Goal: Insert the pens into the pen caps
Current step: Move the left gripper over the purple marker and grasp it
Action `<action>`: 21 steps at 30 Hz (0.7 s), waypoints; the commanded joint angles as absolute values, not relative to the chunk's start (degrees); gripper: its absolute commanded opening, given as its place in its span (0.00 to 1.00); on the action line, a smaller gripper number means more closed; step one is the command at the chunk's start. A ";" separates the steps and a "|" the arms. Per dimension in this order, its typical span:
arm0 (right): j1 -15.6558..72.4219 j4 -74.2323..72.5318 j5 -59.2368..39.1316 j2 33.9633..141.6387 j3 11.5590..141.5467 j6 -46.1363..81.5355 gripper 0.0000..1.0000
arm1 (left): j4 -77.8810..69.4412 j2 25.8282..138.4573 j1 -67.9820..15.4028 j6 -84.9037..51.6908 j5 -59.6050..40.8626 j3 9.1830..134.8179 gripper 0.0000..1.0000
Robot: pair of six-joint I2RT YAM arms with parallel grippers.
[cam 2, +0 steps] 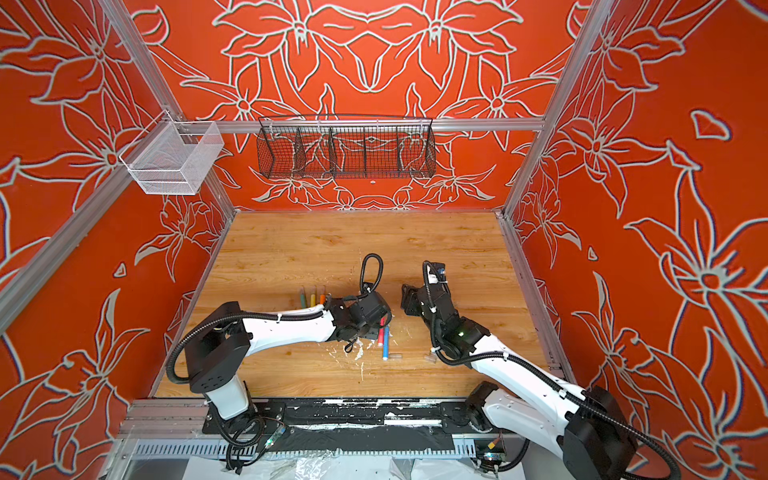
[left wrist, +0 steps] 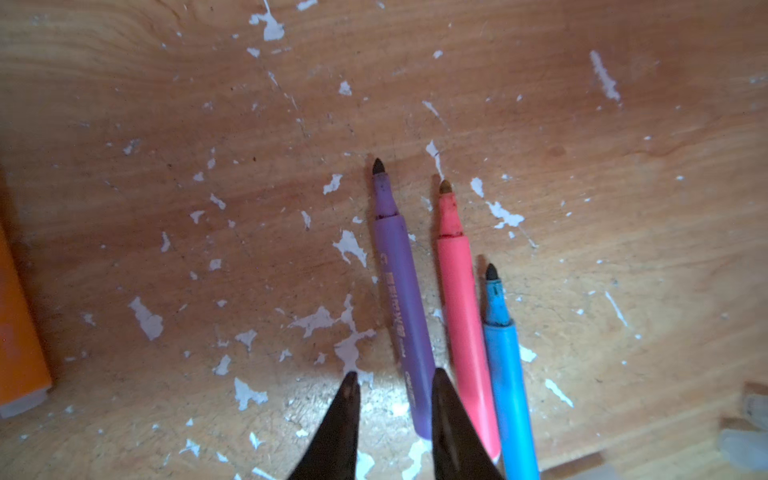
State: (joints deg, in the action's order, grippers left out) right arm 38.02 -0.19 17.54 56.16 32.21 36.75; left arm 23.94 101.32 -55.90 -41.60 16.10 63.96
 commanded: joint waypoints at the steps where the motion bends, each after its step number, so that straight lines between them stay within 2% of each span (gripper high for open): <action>1: 37.45 0.78 17.58 55.86 33.63 37.71 0.67 | 27.23 103.15 -55.90 -43.58 15.60 65.90 0.29; 21: 36.57 0.97 15.43 56.25 33.63 38.75 0.66 | 30.14 112.14 -54.90 -43.36 11.63 71.54 0.28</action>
